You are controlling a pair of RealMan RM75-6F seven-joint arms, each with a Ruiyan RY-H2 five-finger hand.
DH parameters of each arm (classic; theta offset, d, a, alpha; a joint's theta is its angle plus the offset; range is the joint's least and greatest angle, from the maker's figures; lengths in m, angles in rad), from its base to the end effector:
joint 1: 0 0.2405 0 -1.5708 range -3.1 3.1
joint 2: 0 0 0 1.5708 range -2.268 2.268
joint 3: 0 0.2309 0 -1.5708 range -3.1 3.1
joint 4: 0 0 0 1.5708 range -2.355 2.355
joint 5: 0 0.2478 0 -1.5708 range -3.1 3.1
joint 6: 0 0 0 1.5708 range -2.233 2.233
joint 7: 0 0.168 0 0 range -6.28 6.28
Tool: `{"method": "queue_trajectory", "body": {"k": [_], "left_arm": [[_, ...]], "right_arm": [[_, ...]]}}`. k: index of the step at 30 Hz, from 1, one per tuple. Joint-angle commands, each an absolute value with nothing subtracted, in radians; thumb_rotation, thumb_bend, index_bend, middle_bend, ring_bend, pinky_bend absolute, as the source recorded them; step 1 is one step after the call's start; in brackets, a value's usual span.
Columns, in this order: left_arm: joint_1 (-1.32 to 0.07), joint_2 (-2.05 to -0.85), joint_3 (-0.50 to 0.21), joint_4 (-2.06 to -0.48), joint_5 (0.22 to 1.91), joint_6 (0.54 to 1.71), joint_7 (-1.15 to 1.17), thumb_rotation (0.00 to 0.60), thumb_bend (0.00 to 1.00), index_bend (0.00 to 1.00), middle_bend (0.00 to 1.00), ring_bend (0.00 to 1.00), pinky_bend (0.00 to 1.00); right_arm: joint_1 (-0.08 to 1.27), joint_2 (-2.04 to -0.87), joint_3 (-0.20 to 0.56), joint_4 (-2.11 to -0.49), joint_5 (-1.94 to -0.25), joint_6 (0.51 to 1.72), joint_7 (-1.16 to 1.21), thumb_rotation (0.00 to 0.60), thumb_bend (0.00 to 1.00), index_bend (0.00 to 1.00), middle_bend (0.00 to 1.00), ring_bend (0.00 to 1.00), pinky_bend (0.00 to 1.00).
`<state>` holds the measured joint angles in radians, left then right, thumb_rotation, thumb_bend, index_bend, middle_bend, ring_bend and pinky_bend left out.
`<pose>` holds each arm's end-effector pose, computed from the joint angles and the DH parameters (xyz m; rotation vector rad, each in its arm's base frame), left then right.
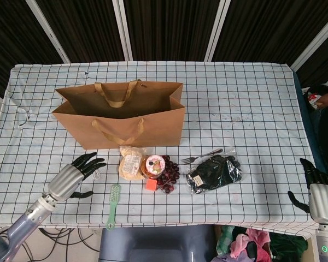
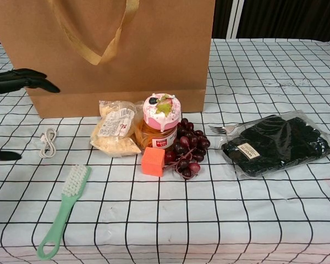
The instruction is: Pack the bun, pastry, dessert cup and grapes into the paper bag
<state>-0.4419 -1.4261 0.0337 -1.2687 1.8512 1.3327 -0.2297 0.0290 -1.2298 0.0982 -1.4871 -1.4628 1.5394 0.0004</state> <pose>-0.2197 0.2667 -0.0100 -2.0117 -0.8061 -1.2260 -0.3268 -0.2003 0.1111 1.2576 -0.8677 0.8955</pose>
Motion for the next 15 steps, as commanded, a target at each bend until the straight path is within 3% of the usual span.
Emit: {"method": "queue_trajectory", "body": {"k": [1, 15], "left_arm": [[-0.528, -1.492, -0.022, -1.243, 1.792, 1.22, -0.206, 0.6, 0.05, 0.14, 0.12, 0.0, 0.15], [-0.636, -1.613, -0.066, -1.194, 1.702, 1.08, -0.199, 0.6, 0.05, 0.14, 0.11, 0.0, 0.15]], "right_arm": [[0.03, -1.231, 0.098, -1.481, -1.46, 1.535, 0.002, 0.6, 0.2, 0.04, 0.1, 0.19, 0.23], [0.028, -1.226, 0.101, -1.473, -1.457, 1.535, 0.022, 0.6, 0.2, 0.04, 0.1, 0.19, 0.23]]}}
